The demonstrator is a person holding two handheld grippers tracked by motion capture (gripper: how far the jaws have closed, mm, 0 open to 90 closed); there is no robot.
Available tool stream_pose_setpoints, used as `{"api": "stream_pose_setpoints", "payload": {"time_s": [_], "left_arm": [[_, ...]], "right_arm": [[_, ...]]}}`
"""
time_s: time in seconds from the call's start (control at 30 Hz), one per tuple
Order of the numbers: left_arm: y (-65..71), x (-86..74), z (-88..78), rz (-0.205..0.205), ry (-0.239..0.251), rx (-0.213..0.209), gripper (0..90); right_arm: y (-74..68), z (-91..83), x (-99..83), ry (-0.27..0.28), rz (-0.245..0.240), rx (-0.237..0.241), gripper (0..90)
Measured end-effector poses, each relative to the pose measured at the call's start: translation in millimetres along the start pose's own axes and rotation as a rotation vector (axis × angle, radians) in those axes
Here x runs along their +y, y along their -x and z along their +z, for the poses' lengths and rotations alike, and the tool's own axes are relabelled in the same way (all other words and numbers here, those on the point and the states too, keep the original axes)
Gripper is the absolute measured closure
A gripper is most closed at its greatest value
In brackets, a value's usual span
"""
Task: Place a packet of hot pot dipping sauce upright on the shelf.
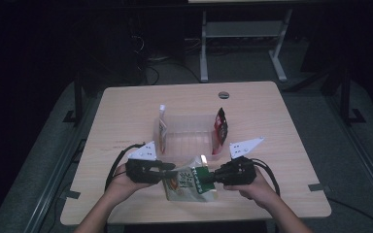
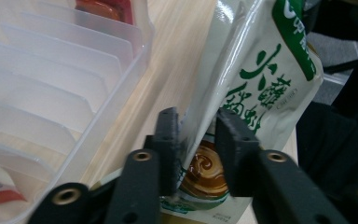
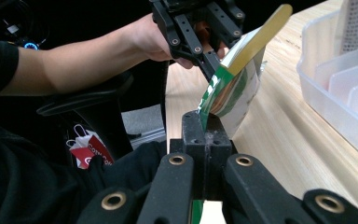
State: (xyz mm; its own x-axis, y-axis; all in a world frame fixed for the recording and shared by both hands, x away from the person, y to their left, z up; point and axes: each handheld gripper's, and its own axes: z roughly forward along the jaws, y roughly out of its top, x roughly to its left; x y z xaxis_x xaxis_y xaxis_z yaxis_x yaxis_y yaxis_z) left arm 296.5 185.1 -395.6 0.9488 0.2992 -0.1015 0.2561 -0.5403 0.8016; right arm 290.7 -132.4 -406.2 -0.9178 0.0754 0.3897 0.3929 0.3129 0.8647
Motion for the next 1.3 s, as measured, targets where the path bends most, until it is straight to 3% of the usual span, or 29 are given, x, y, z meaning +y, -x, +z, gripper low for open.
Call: {"api": "stream_pose_setpoints", "payload": {"time_s": [0.3,0.53,1.0,1.3], "left_arm": [[0.2,-8.4,-18.4,-0.019,0.015,0.041,53.0],[-2.2,-18.9,-21.6,-0.034,-0.011,0.046,48.0],[-5.1,-26.3,-19.2,-0.059,-0.043,0.014,46.7],[-7.4,-29.5,-19.8,-0.07,-0.042,0.003,44.7]], "right_arm": [[-6.8,-5.5,7.6,0.044,-0.018,0.014,90.0],[-13.0,-5.1,15.5,0.06,-0.045,0.0,90.0],[-27.8,-0.3,41.6,0.094,-0.171,-0.064,90.0],[-27.1,-3.4,58.5,0.137,-0.203,-0.086,90.0]]}}
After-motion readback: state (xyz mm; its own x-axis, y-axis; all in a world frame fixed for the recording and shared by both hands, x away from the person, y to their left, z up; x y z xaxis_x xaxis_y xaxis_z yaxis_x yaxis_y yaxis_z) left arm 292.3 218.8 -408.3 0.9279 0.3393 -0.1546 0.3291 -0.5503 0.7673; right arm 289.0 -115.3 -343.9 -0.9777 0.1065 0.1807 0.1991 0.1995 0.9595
